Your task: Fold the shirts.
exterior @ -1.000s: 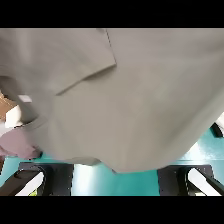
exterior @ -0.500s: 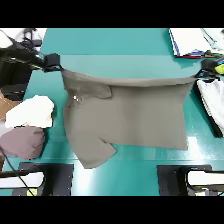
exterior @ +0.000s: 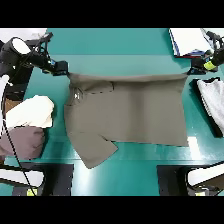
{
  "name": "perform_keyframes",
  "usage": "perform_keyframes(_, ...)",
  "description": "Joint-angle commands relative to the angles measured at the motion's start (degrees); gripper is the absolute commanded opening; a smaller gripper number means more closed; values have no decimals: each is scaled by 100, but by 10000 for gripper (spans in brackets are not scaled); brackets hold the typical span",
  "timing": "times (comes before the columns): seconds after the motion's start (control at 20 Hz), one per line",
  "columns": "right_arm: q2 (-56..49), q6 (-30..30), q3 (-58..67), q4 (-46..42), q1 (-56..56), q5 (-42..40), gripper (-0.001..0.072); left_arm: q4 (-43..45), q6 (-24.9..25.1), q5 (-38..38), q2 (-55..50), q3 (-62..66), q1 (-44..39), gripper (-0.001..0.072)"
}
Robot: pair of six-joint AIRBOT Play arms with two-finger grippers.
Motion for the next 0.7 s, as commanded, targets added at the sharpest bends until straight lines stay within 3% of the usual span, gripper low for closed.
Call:
perform_keyframes(0.0, 522, -120, -1097, -22, -28, -278, 11, 122, 68, -887, -13, -289, 0, 29)
perform_keyframes(0.25, 940, -120, -2608, 9, 103, -852, 12, -44, 66, -546, -13, -1423, -22, 31)
perform_keyframes(0.3, 973, -120, -2782, 83, 103, -955, 15, -44, 63, -518, -13, -1574, -22, 104)
perform_keyframes(0.35, 977, -120, -2865, 229, 103, -1001, 94, -46, 63, -520, -13, -1668, -22, 442)
perform_keyframes(0.4, 977, -120, -2876, 378, 50, -1021, 344, -44, 39, -560, -9, -1676, -20, 552)
perform_keyframes(0.45, 1016, -122, -2868, 509, -13, -1016, 399, -37, 44, -601, 52, -1679, -20, 480)
perform_keyframes(0.65, 1716, -149, -3128, 695, -374, -752, 400, 240, -9, -649, 1067, -2015, -20, 484)
